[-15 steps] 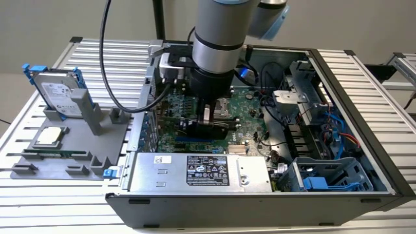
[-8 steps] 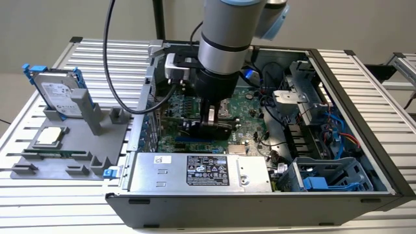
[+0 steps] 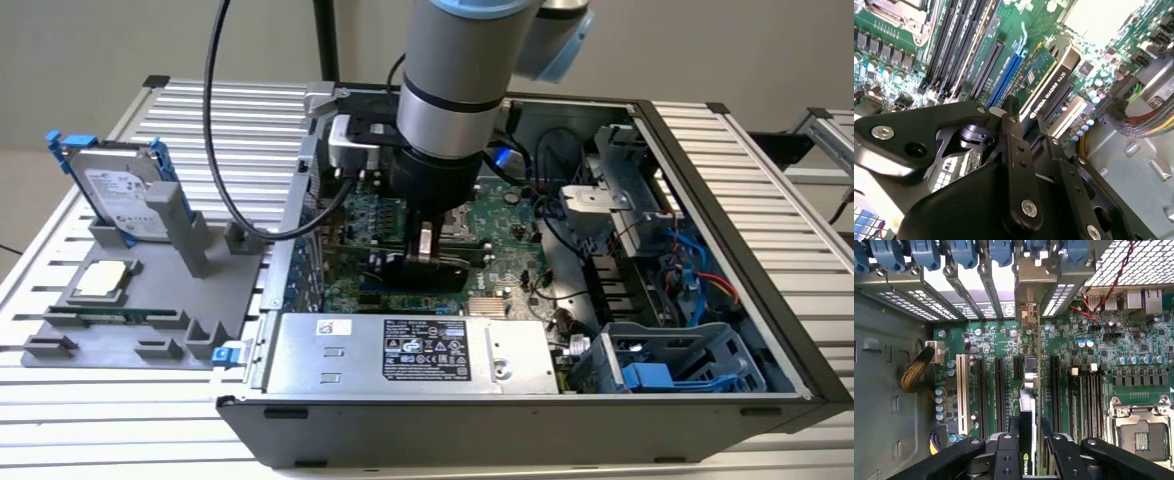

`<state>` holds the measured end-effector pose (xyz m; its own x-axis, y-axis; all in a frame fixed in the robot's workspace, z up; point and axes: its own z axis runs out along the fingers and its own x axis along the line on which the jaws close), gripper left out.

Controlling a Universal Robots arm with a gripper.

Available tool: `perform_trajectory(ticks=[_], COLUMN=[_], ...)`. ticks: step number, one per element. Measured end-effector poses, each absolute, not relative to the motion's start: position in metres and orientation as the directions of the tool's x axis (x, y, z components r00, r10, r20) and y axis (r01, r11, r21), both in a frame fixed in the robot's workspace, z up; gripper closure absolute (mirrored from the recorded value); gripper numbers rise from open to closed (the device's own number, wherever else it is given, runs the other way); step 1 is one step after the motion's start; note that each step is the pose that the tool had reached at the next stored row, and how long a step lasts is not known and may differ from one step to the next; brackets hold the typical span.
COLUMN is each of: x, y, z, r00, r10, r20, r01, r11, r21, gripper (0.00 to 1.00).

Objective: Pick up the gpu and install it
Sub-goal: 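Insert the gpu into the slot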

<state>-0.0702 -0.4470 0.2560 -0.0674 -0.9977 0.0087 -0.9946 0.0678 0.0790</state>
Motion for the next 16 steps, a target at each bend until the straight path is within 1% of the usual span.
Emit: perform_trajectory(ticks=[13,16], x=[-0.0722,-0.0726], y=[-0.4425,-0.4416], z=[0.2536,0.2534], r00=[-0.067,-0.063], r10=[-0.998,-0.998], r20=[0.009,0.009], r01=[-0.995,-0.995], r11=[0.068,0.064], r21=[0.08,0.074], gripper=[1.0,1.0])
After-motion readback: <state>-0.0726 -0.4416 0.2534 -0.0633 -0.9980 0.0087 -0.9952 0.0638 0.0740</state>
